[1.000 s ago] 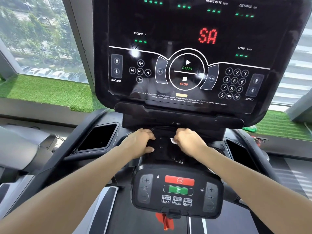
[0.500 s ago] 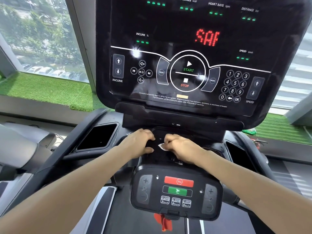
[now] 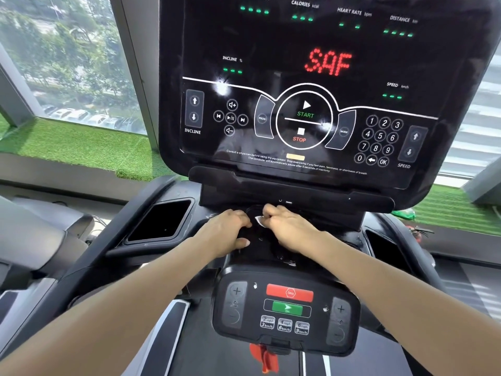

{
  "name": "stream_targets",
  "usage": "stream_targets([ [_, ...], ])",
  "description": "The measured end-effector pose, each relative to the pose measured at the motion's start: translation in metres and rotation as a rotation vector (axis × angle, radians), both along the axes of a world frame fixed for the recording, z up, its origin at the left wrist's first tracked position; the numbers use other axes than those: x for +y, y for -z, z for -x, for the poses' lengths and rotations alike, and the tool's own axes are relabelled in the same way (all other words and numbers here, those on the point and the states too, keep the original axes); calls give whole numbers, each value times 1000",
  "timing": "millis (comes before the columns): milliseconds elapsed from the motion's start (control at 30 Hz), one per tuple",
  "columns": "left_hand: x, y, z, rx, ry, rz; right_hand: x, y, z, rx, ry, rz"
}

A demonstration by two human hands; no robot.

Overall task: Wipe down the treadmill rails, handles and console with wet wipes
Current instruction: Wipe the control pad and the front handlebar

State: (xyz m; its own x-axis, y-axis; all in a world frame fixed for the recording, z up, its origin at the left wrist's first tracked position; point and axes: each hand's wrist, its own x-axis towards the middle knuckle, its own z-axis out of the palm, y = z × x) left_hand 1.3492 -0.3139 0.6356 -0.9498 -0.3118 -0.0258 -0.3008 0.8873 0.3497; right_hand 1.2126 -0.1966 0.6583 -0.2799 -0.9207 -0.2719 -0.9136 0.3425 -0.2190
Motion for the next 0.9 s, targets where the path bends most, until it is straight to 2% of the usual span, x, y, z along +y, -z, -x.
stream_targets([
  [133, -1, 1, 1, 4, -5, 4, 10, 4, 0, 30, -71, -69],
  [300, 0, 3, 1, 1, -8, -7, 0, -2, -2, -5, 0, 19],
  [467, -2, 6, 0, 19, -9, -6, 15, 5, -2, -70, -36, -78],
  [567, -2, 5, 1, 13, -1, -7, 6, 1, 0, -24, 4, -66],
  [800, -2, 6, 1, 21, -5, -12, 26, -5, -2, 38, -143, -183],
  [900, -2, 3, 3, 3, 2, 5, 14, -9, -7, 74, -170, -144],
])
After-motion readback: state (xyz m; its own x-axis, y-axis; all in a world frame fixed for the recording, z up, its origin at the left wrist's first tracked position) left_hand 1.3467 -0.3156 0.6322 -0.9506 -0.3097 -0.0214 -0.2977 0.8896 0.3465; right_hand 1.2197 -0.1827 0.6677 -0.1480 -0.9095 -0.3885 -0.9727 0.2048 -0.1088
